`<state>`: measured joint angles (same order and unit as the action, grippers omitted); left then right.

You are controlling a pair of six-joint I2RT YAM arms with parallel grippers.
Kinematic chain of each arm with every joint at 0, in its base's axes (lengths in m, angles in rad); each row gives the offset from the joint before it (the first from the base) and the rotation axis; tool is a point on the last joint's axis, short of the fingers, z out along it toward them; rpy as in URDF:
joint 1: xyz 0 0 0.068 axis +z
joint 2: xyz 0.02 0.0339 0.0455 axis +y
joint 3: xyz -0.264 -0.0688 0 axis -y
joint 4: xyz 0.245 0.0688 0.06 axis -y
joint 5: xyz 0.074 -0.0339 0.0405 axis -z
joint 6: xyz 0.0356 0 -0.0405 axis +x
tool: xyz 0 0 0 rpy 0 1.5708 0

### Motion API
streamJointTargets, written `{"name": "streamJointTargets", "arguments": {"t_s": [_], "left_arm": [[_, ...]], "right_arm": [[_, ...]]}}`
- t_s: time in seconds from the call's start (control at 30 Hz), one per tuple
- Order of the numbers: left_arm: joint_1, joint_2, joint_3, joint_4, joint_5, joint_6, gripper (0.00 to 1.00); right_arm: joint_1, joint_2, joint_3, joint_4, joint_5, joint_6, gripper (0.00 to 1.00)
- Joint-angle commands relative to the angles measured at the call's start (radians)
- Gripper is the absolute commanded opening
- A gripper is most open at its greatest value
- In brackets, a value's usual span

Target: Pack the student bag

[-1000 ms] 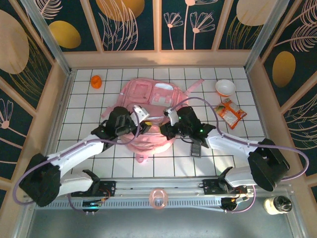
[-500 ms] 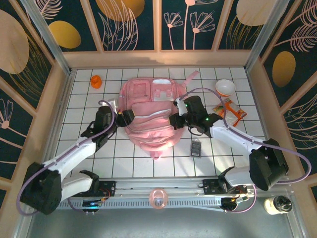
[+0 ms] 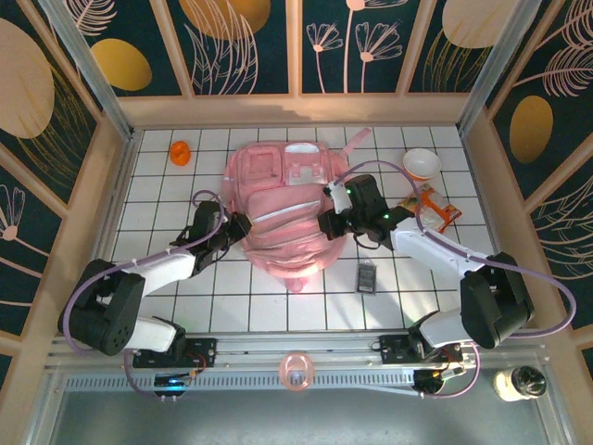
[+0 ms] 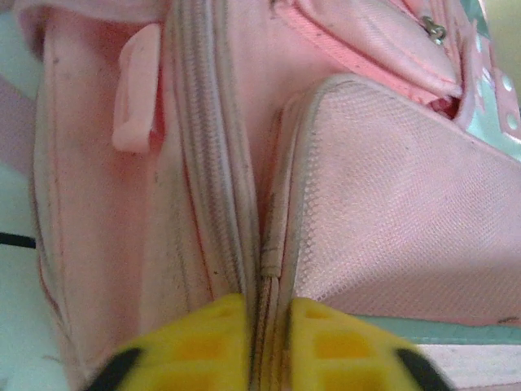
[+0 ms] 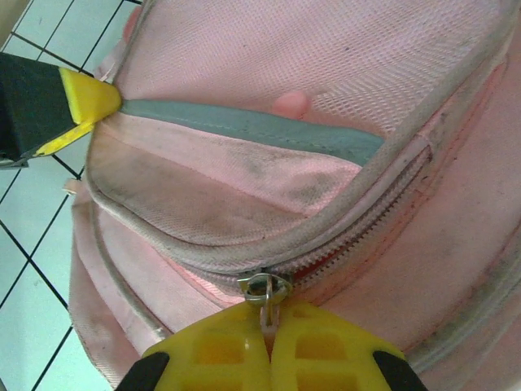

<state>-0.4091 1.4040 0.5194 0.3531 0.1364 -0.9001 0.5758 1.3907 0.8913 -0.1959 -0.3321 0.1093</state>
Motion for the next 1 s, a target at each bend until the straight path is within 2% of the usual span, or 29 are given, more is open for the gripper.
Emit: {"name": "streamJointTargets", "arguments": {"t_s": [0.0,0.2,0.33,0.5,0.63,0.73,0.87,0.9,0.97], "left_arm": [[0.001,-0.011,-0.021,0.125,0.077,-0.100,0.00],[-0.025,-0.160,-0.172,0.208,0.090,-0.276,0.00],[-0.104,-0.270,-0.203,0.208,-0.036,-0.361,0.00],[-0.126,-0.307,-0.214,0.264,-0.126,-0.472,0.00],[-0.127,-0.316,-0.190,0.267,-0.196,-0.454,0.00],[-0.127,-0.295,-0.139,0.201,-0.179,-0.377,0.01],[-0.128,-0.254,-0.119,0.173,-0.103,-0.349,0.36],[-0.127,-0.245,-0.105,0.153,-0.086,-0.320,0.42],[-0.133,-0.230,-0.051,0.059,-0.073,-0.174,0.50]], "right_arm": [[-0.024,0.018,0.026,0.013,0.011,-0.022,0.00],[-0.131,0.114,0.048,0.054,0.020,-0.051,0.00],[-0.124,0.181,0.127,0.069,-0.009,-0.070,0.00],[-0.049,0.176,0.165,0.039,0.022,-0.095,0.00],[-0.002,0.133,0.111,0.016,0.062,-0.070,0.00],[0.006,0.108,0.067,0.026,0.033,-0.034,0.00],[0.035,0.108,0.067,0.002,0.024,-0.035,0.00],[0.036,0.112,0.069,0.000,0.024,-0.037,0.00],[0.031,0.118,0.076,-0.002,0.019,-0.042,0.00]]}}
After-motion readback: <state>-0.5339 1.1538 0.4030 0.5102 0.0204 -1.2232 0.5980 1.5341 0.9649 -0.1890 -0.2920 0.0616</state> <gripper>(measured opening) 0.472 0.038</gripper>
